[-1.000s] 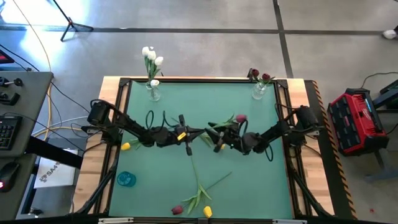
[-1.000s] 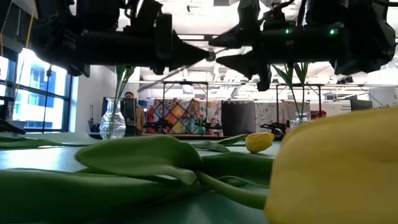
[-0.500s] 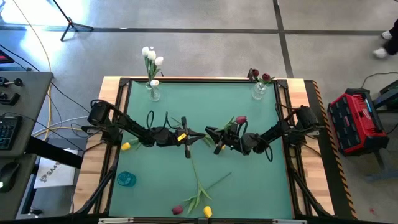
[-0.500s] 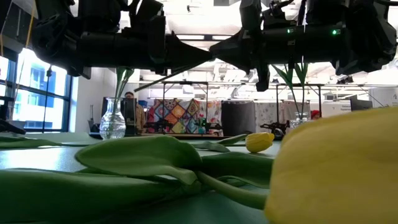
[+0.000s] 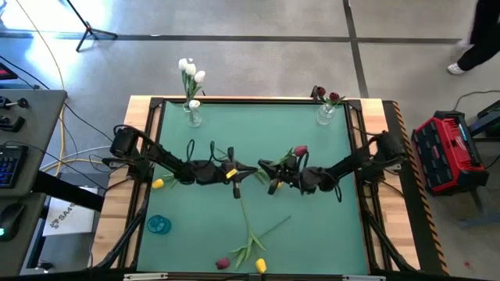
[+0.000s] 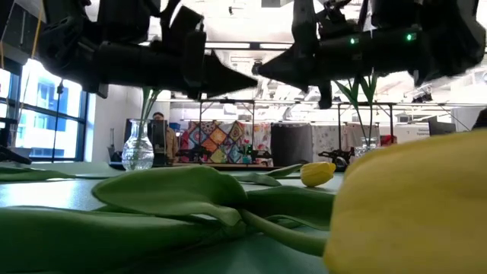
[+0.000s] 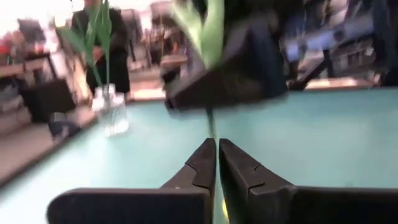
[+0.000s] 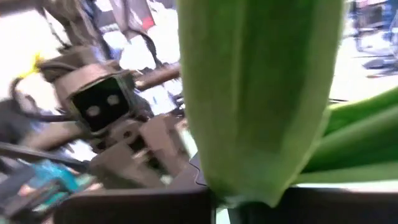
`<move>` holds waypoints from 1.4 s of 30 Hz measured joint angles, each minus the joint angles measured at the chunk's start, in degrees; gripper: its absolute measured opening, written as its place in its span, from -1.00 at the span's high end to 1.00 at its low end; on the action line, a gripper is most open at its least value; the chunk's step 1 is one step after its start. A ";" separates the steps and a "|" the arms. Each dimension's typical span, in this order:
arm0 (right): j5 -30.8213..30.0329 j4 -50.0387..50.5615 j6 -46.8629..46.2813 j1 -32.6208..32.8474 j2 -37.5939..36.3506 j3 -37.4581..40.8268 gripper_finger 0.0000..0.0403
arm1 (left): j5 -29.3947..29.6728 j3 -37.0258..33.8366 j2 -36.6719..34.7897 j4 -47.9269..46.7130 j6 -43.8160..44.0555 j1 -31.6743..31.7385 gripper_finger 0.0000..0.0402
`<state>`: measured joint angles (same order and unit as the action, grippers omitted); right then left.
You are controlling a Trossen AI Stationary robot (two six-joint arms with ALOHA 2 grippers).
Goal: Sort flowers into vase by color
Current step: Put the red flower into the right transparent vase
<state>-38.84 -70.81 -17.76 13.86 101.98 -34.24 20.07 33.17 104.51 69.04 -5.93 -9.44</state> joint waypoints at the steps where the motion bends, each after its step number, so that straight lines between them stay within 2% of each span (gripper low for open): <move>1: -0.38 4.52 -0.07 -0.09 -1.96 0.05 1.00 | 0.41 -0.09 0.00 -1.39 0.99 -0.06 0.92; 4: -1.79 22.84 -2.07 -0.20 -9.53 0.00 1.00 | 0.42 -0.09 0.00 -4.98 4.38 0.32 0.78; 9: -1.46 58.62 -11.64 -0.84 -25.65 -0.97 1.00 | -0.99 -0.09 0.00 -11.86 9.50 1.73 0.51; 12: -1.38 78.65 -17.95 -0.80 -34.27 -2.66 1.00 | -2.95 -0.09 0.00 -14.35 10.82 2.41 0.43; 15: -2.01 92.76 -23.70 -0.76 -41.51 -4.26 1.00 | -4.52 -0.09 0.00 -14.27 11.52 2.67 0.40; 18: -3.77 98.69 -25.30 -0.76 -47.52 -4.64 1.00 | -4.72 -0.09 0.00 -14.07 11.77 2.67 0.39; 25: -6.91 99.48 -20.94 -0.74 -60.37 -4.81 1.00 | -4.59 -0.09 0.00 -13.90 11.84 2.69 0.39; 28: -11.38 103.34 -21.65 -1.39 -64.25 -4.85 1.00 | -4.59 -0.09 0.00 -13.88 11.82 2.69 0.39; 35: -13.69 116.36 -30.11 -8.00 -66.04 -4.85 1.00 | -4.54 -0.09 0.00 -13.81 11.84 3.04 0.39; 42: -15.47 121.08 -31.09 -18.72 -66.10 -4.85 1.00 | -4.53 -0.09 0.00 -13.73 11.86 3.04 0.39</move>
<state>-54.31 50.27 -48.85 -4.86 35.88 -39.09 15.54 33.08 104.51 55.31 5.93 -6.39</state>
